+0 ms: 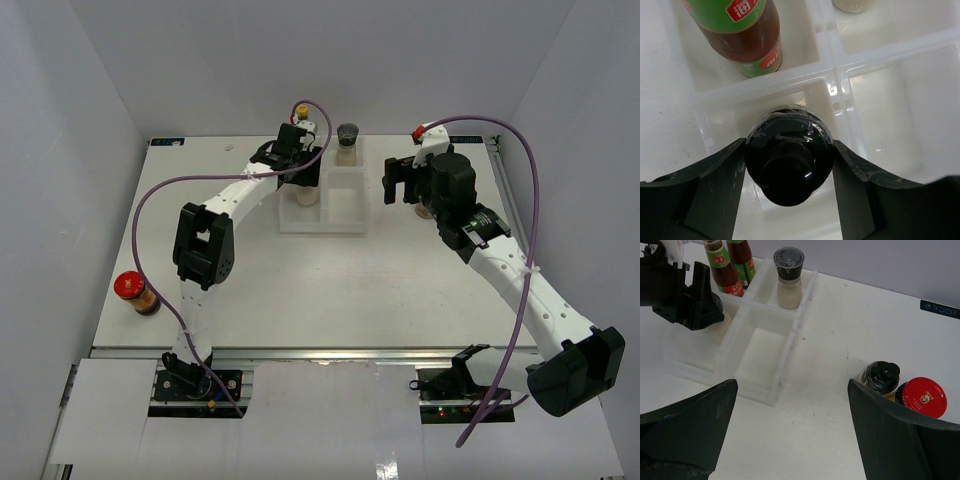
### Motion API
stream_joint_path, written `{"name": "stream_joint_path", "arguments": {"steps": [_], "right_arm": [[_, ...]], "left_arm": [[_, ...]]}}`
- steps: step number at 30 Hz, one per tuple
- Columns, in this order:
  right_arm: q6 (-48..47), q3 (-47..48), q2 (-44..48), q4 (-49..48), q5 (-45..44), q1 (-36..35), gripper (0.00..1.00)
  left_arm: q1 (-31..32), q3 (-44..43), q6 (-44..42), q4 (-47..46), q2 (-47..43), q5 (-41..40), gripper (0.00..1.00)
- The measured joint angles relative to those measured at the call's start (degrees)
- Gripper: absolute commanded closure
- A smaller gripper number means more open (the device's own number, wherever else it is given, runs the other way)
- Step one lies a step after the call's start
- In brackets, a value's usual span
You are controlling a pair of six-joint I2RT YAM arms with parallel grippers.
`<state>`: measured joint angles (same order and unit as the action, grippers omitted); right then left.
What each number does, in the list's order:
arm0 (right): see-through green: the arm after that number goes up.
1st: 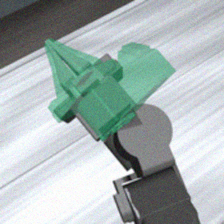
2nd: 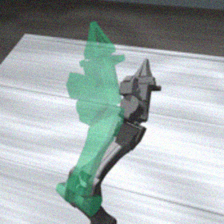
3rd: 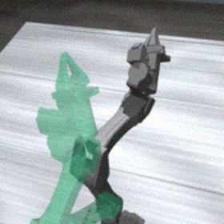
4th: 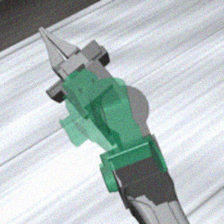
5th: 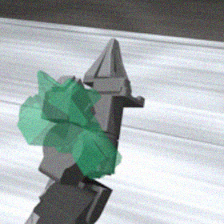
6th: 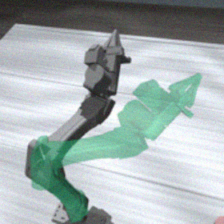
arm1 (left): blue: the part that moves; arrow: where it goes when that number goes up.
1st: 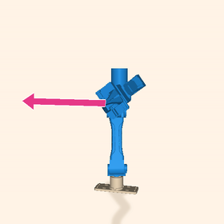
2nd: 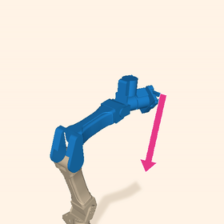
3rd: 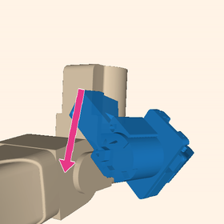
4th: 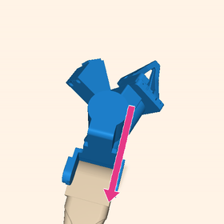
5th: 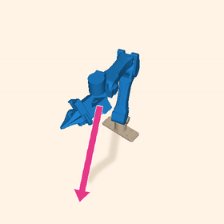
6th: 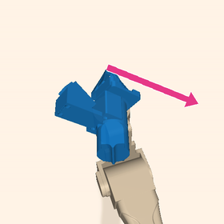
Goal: Organize the condiment bottles
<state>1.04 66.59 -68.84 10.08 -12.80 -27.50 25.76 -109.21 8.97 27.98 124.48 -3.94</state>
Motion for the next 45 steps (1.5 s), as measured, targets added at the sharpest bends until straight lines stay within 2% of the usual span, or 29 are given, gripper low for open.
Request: {"name": "stream_joint_path", "arguments": {"steps": [4, 8, 9, 19, 26, 30, 36, 40, 45], "right_arm": [[0.0, 0.0, 0.0, 0.0, -0.2, 0.1, 0.03], [0.0, 0.0, 0.0, -0.1, -0.2, 0.1, 0.03], [0.0, 0.0, 0.1, 0.0, -0.2, 0.1, 0.03], [0.1, 1.1, 1.8, 3.5, -0.7, 0.5, 0.04], [1.7, 8.5, -4.1, 12.5, -1.0, 8.9, 0.04], [3.1, 10.9, -8.7, 16.7, -2.7, 13.2, 0.04], [5.7, 9.5, -10.9, 19.8, -4.2, 19.4, 0.01], [7.6, 7.1, -11.0, 18.8, -3.5, 23.9, 0.00], [7.7, 5.8, -12.5, 16.5, -1.9, 26.1, 0.01]], "left_arm": [[0.2, 0.0, -0.5, 0.6, 1.1, -0.8, 0.22], [0.2, 0.0, -0.7, 1.0, 1.3, -1.9, 0.04], [0.2, 0.0, -0.8, 1.0, 1.3, -2.2, 0.02], [0.2, 0.2, -1.0, 4.0, -1.5, -3.1, 0.02], [0.2, 2.6, -0.3, 8.9, -11.5, -3.6, 0.02], [0.2, 8.0, 0.0, 10.4, -20.2, -3.3, 0.02], [0.2, 23.4, 2.0, 10.1, -34.7, -0.4, 0.02], [0.2, 29.7, 2.8, 9.3, -39.8, 0.7, 0.02], [0.2, 32.6, 3.1, 9.3, -41.9, 0.6, 0.02]]}}
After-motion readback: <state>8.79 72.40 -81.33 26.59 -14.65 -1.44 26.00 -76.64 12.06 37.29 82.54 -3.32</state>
